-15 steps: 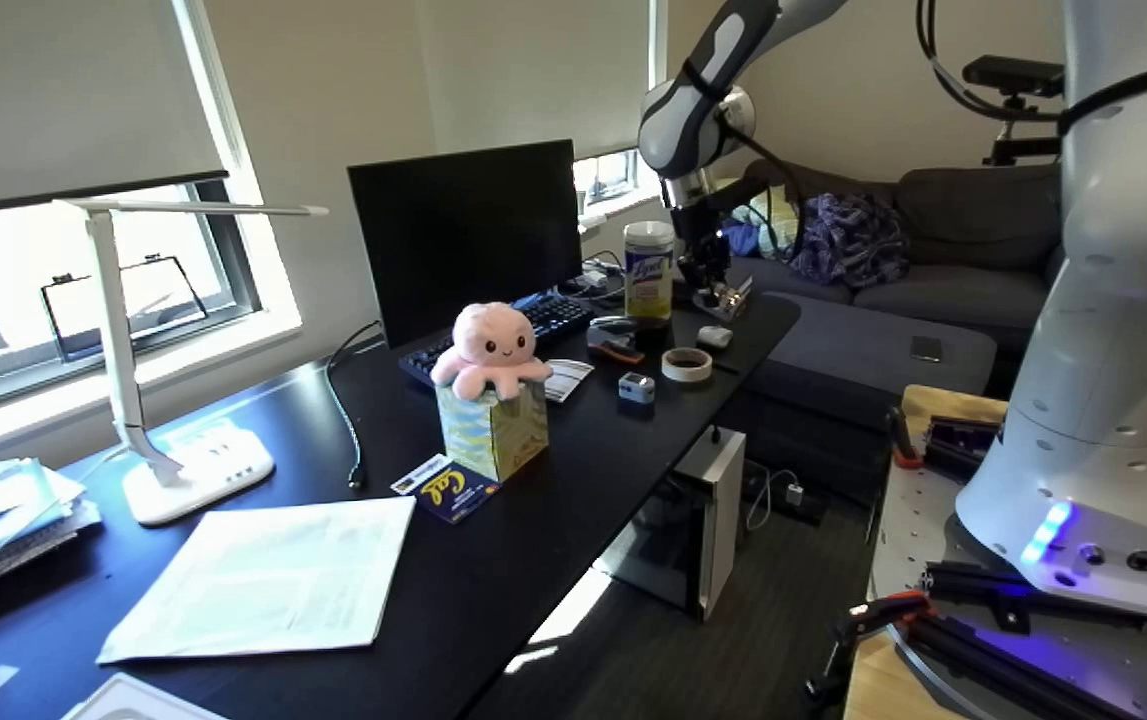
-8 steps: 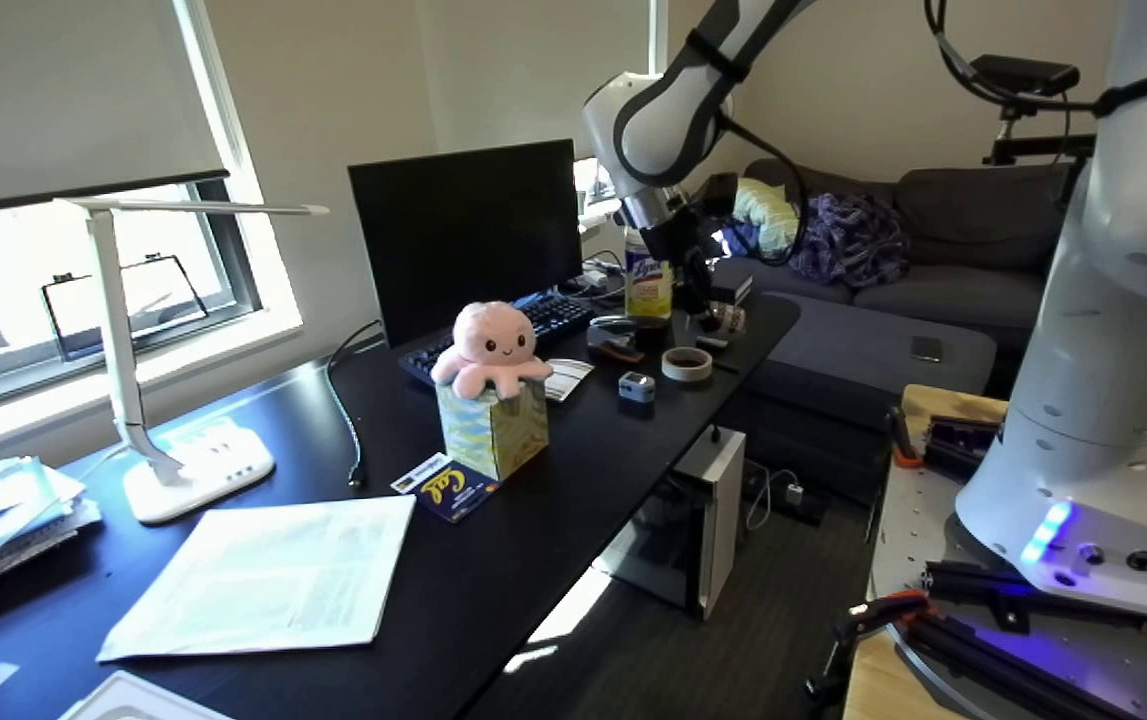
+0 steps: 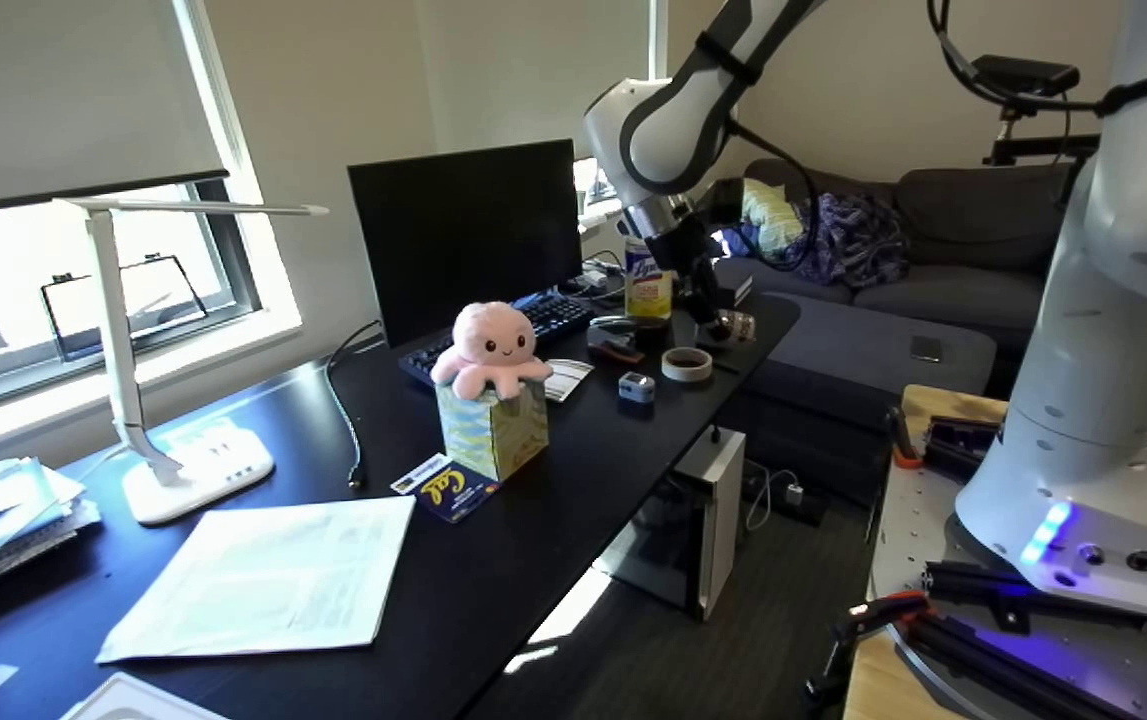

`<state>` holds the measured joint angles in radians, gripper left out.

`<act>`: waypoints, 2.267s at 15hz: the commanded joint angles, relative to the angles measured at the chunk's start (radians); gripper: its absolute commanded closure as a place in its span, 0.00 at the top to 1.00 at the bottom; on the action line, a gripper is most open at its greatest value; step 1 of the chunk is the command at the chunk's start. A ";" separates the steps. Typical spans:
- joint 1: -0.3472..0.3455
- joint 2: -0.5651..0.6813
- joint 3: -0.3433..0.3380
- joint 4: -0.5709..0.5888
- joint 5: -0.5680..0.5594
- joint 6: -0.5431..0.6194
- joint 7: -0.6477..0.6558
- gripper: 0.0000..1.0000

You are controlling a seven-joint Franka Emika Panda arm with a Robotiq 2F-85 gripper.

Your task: Move the brown object to the left

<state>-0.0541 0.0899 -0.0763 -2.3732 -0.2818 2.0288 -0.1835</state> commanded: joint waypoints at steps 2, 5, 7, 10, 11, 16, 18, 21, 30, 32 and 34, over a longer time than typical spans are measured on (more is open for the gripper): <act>0.050 0.017 0.071 -0.136 0.143 0.043 0.083 0.17; 0.112 0.022 0.147 -0.186 0.319 0.145 0.141 0.17; 0.157 0.040 0.199 -0.167 0.408 0.222 0.158 0.17; 0.225 0.084 0.250 -0.071 0.422 0.269 0.247 0.17; 0.247 0.106 0.260 -0.014 0.397 0.252 0.295 0.17; 0.260 0.082 0.263 -0.033 0.400 0.249 0.276 0.42; 0.250 0.083 0.256 -0.042 0.400 0.250 0.273 0.42; 0.253 0.123 0.260 0.013 0.405 0.242 0.265 0.17; 0.313 0.400 0.239 0.492 0.344 0.178 0.370 0.17; 0.335 0.486 0.209 0.594 0.298 0.180 0.410 0.17; 0.354 0.562 0.182 0.686 0.264 0.168 0.438 0.17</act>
<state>0.2688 0.5309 0.1420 -1.8406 0.0340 2.2366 0.1954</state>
